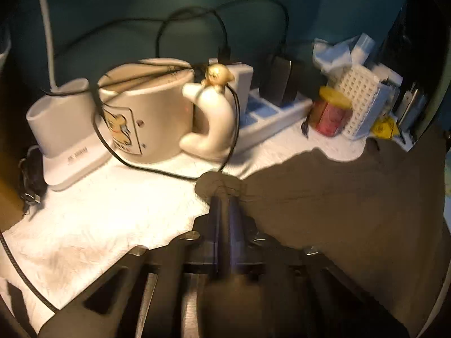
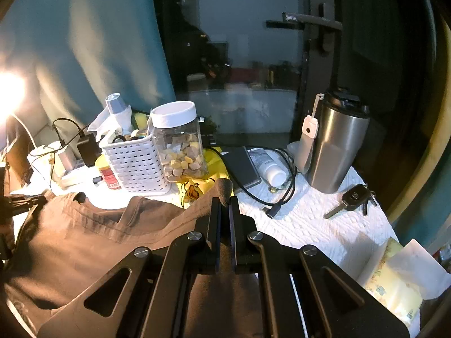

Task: Fold small clothes
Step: 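Carry the held hem over the collar with both grippers and lower it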

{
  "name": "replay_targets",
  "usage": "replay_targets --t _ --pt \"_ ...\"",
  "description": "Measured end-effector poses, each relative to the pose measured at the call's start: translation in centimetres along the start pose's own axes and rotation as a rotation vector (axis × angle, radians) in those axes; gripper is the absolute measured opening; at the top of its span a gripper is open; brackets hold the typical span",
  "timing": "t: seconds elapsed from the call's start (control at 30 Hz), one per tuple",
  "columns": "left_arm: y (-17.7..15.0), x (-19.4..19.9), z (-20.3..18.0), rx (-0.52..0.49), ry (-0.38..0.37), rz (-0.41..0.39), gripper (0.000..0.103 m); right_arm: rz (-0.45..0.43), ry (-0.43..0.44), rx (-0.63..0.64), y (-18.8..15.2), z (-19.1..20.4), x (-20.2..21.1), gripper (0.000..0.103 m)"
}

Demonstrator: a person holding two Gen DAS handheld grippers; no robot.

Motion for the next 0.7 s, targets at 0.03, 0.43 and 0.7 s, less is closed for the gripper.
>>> replay_targets --t 0.03,0.43,0.7 --pt "0.1 0.3 0.0 0.003 0.005 -0.013 0.004 -0.001 0.0 0.002 0.0 0.0 0.0 0.006" --pt "2.6 6.2 2.9 0.13 0.079 -0.215 0.001 0.0 0.015 0.025 1.5 -0.4 -1.7 0.006" --pt "2.1 3.5 4.2 0.15 0.103 -0.138 0.001 0.014 0.016 0.017 2.3 -1.3 -4.0 0.006"
Point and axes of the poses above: each gripper's, at about its wrist camera, not at the fingertips, and x roughly against the way its jaws point, z to its left, y to its top, the point moved 4 cm from there along -x, roughly the way its jaws point, and after that the axes turned 15 degrees about y, right-handed, at the moved point
